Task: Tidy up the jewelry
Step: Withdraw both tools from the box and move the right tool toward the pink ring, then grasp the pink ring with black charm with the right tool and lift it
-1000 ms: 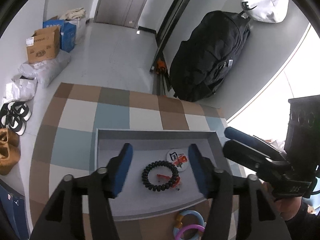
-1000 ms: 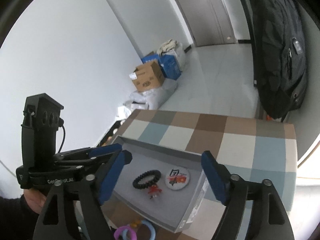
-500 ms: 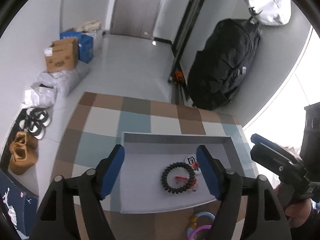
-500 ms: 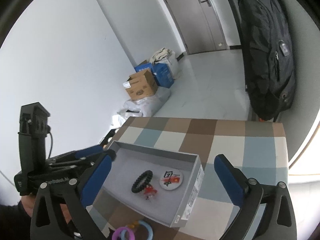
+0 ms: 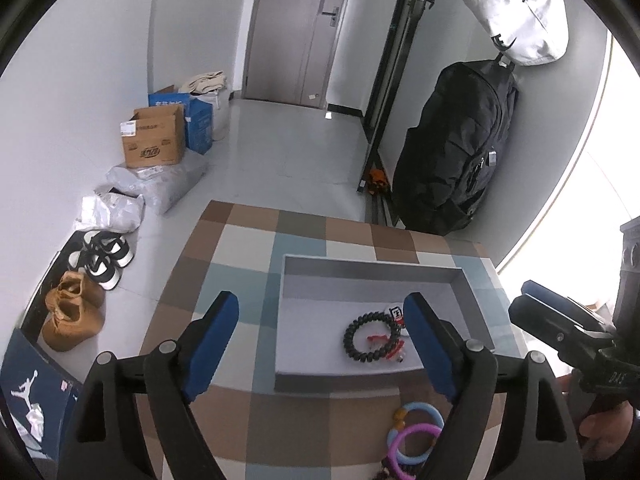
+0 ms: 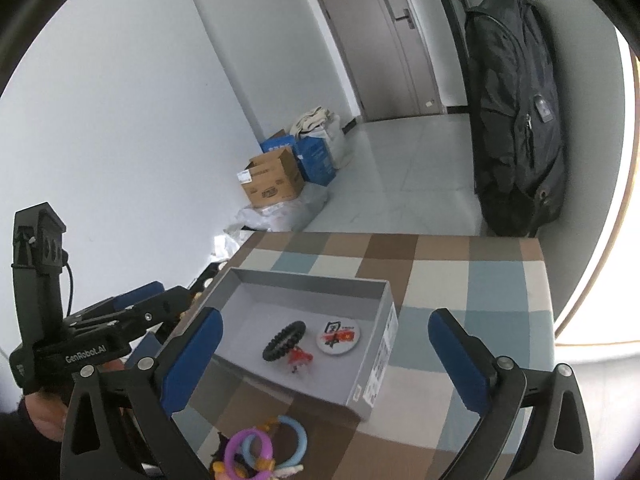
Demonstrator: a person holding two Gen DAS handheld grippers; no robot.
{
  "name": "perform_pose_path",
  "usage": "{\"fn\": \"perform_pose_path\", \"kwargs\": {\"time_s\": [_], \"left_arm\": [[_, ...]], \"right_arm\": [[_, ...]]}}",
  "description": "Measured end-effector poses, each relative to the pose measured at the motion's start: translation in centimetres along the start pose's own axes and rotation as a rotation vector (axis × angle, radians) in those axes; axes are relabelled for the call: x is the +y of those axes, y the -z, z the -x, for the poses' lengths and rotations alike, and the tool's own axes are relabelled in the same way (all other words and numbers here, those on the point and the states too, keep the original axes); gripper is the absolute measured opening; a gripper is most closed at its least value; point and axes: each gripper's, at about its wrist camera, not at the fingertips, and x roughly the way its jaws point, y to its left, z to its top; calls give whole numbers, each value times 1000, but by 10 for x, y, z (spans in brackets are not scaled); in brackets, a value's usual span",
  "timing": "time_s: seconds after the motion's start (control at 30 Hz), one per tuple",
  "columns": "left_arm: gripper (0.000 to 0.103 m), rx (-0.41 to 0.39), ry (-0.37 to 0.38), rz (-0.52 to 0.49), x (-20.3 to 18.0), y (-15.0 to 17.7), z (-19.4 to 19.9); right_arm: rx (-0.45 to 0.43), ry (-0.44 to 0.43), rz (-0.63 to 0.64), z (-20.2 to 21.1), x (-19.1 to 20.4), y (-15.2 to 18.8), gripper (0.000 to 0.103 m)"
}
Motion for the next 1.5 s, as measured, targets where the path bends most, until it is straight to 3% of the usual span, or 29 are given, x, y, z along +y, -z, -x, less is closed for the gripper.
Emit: {"fn": "perform_pose_path", "kwargs": {"time_s": [0.43,0.93,1.13,1.5], "left_arm": [[86,24,-51,23,8,23,15],[86,93,-39,43,12,39,11],[86,102,-33,46,15,41,12],[86,120,-26,59,18,43,11]], "right_arm": [[18,13,-33,19,7,27,103],[187,-25,-18,8,27,67,101],[234,-43,-1,1,35,75,89],[302,-15,33,-19,42,84,52]]}}
